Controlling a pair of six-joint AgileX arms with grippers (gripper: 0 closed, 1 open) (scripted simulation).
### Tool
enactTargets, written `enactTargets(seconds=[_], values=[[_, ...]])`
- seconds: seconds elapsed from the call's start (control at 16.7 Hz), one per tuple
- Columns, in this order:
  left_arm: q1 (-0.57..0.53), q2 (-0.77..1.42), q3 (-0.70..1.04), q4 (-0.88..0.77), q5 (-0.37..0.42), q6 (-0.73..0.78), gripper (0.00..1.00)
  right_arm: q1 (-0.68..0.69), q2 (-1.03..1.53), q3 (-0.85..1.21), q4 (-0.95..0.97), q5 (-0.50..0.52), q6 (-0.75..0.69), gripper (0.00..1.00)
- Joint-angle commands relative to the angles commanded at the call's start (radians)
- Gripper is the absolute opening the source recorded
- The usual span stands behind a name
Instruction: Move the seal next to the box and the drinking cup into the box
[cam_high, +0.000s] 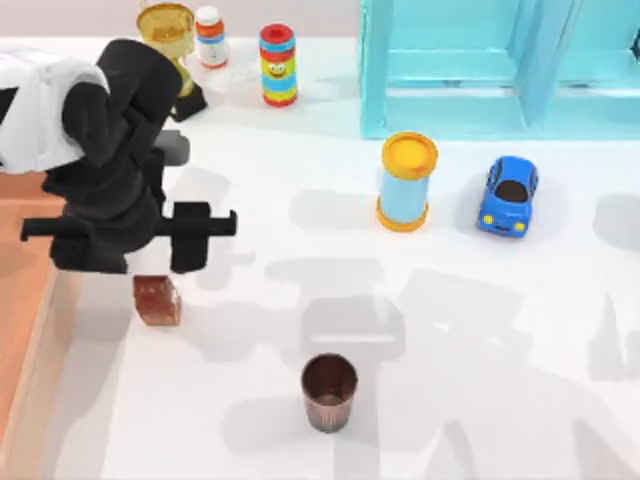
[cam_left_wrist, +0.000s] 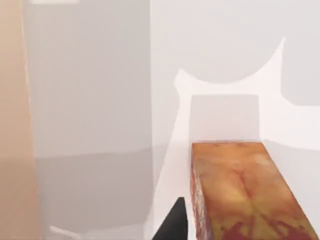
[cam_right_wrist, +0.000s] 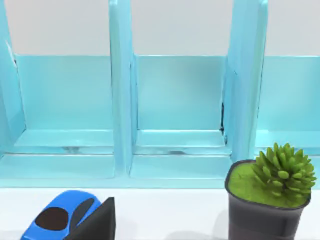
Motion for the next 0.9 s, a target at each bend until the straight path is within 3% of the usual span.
enactTargets(seconds=[0.12,0.18,0.72,0.9], values=[[0.0,0.0,0.0,0.0,0.0,0.0,0.98,0.0,0.0,0.0,0.0,0.0,0.0,1.0],[0.0,0.0,0.0,0.0,0.0,0.0,1.0,0.0,0.0,0.0,0.0,0.0,0.0,1.0],[-0.003,-0.001,0.003,-0.003,0.0,0.0,1.0,0.0,0.0,0.0,0.0,0.0,0.0,1.0],[-0.009,-0.011,0.071,-0.073,0.0,0.003,1.0,0.0,0.0,0.0,0.0,0.0,0.0,1.0]])
